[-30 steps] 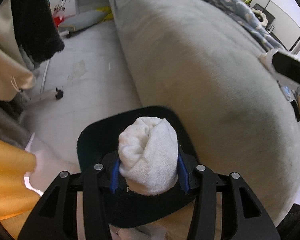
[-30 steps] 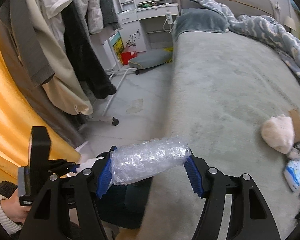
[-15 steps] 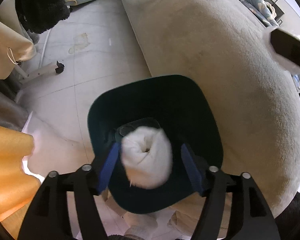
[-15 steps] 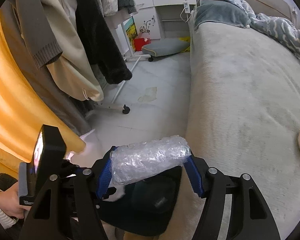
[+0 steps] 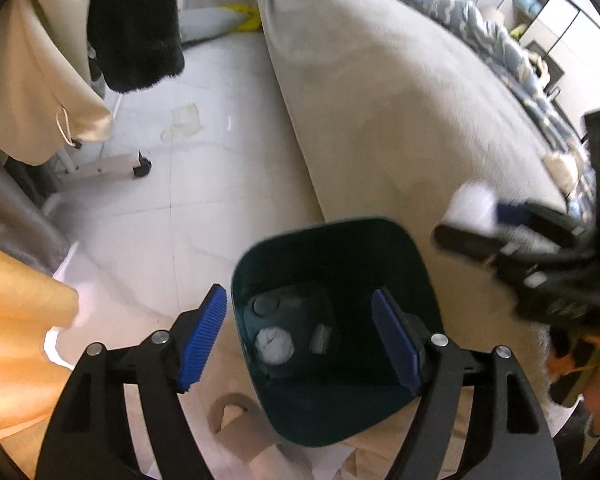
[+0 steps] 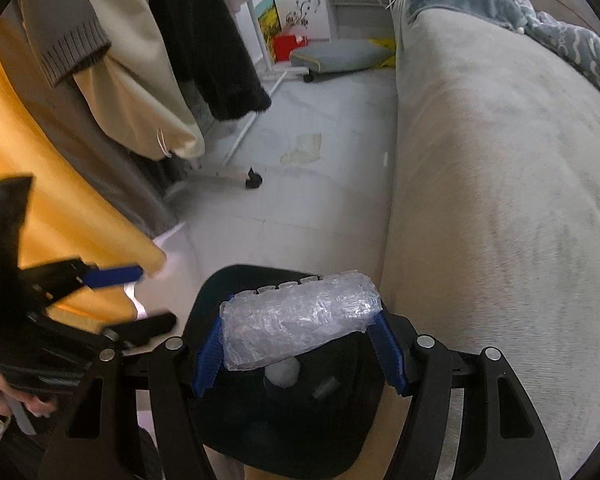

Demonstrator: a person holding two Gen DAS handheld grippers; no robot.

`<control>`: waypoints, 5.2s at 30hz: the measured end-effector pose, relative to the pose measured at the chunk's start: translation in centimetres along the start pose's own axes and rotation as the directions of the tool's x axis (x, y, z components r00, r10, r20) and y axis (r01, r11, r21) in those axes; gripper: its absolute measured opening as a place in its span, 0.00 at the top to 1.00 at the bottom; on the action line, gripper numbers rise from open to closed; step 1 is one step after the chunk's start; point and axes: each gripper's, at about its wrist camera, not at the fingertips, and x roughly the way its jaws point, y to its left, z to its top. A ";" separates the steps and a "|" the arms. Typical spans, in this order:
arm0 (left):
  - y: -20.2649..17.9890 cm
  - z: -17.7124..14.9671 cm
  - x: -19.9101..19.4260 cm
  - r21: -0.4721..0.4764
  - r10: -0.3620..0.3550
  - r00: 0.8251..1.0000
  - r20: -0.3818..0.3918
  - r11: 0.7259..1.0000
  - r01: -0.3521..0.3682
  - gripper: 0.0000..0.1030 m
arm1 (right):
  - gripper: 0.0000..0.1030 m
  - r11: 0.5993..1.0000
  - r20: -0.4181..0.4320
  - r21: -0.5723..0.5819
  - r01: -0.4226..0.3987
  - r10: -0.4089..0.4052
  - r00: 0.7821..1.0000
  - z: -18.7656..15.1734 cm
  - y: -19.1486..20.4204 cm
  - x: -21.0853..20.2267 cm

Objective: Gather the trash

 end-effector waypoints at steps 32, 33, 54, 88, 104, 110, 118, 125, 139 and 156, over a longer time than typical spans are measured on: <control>-0.7 2.7 -7.6 0.093 -0.087 0.935 0.344 0.994 0.058 0.33 | 0.22 0.997 -0.191 -0.072 -0.002 -0.012 0.982 -2.1 1.7 4.5; -1.0 2.8 -7.7 0.096 -0.092 0.933 0.348 0.993 0.063 0.33 | 0.22 0.998 -0.182 -0.069 -0.001 -0.012 0.983 -2.0 1.6 4.2; -9.3 5.5 -8.1 0.157 -0.181 0.899 0.398 0.979 0.127 0.32 | 0.22 0.998 0.135 -0.058 0.026 -0.018 0.991 -0.8 -3.7 -6.4; -27.4 6.6 -5.2 0.385 -0.258 0.877 0.406 0.918 0.092 0.20 | 0.29 0.977 0.239 0.138 0.160 -0.190 0.952 -9.0 -19.8 -17.6; -32.9 6.4 -0.5 0.525 -0.288 0.905 0.313 0.846 0.088 0.17 | 0.37 0.965 0.204 0.178 0.194 -0.229 0.952 -12.7 -25.7 -20.2; -34.9 5.8 -0.1 0.582 -0.298 0.893 0.338 0.812 0.050 0.17 | 0.39 0.968 0.181 0.169 0.186 -0.216 0.960 -13.7 -27.1 -20.6; -37.3 5.6 1.3 0.634 -0.306 0.892 0.332 0.773 0.029 0.17 | 0.54 0.976 0.133 0.150 0.158 -0.178 0.975 -14.3 -28.2 -19.6; -38.7 6.3 2.7 0.635 -0.299 0.892 0.338 0.772 0.019 0.17 | 0.75 0.981 0.091 0.133 0.139 -0.152 0.984 -14.7 -29.3 -18.9; -40.6 7.3 5.6 0.630 -0.233 0.907 0.352 0.775 -0.045 0.17 | 0.87 0.986 0.208 0.162 0.050 -0.083 0.975 -14.4 -31.4 -21.4; -43.0 7.3 8.0 0.732 -0.153 0.910 0.386 0.651 -0.201 0.17 | 0.73 0.983 0.200 0.185 -0.003 -0.034 0.979 -14.0 -33.2 -21.4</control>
